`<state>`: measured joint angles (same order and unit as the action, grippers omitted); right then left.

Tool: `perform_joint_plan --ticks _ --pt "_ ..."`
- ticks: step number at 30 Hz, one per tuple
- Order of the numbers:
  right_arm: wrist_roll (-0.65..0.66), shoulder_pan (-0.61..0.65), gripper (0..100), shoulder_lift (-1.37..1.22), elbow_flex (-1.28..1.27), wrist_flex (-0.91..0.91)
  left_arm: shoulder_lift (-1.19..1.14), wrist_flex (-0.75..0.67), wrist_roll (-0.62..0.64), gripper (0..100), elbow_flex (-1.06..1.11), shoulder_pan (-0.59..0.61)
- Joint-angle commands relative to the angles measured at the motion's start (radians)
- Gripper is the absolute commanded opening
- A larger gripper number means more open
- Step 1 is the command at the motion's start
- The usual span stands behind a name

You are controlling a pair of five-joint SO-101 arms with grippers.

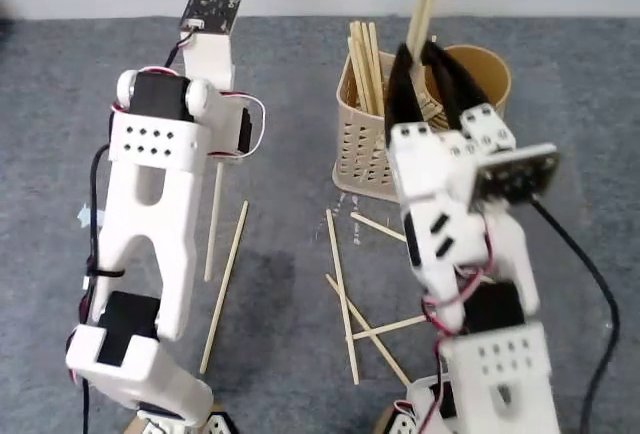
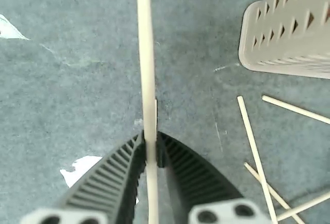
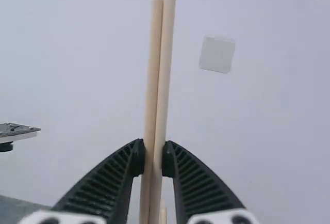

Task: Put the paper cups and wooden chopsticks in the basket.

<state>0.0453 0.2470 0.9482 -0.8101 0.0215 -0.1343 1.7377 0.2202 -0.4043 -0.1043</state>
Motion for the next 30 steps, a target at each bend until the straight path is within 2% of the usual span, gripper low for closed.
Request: perform_joint_plan --ticks 1,6,13,18,20,24,30 --pt "0.006 -0.005 0.8 -0.136 0.005 -0.203 0.060 0.014 -0.012 1 -0.008 0.006" --pt "0.012 -0.005 0.8 -0.338 0.005 -0.392 0.052 0.014 -0.012 1 -0.008 0.006" --pt "0.012 -0.013 1.9 -0.539 0.006 -0.486 0.061 0.014 -0.014 1 -0.012 0.006" --pt "0.012 -0.013 21.5 -0.549 0.000 -0.484 0.063 0.014 -0.014 1 -0.031 0.006" --pt "0.012 -0.013 26.5 -0.526 -0.006 -0.470 0.063 0.014 -0.031 1 -0.084 0.006" --pt "0.002 -0.002 24.5 -0.403 -0.028 -0.268 0.063 0.015 -0.041 1 -0.252 0.006" --pt "-0.170 -0.002 15.1 -0.147 -0.034 0.179 0.049 -0.003 -0.040 1 -0.475 -0.002"
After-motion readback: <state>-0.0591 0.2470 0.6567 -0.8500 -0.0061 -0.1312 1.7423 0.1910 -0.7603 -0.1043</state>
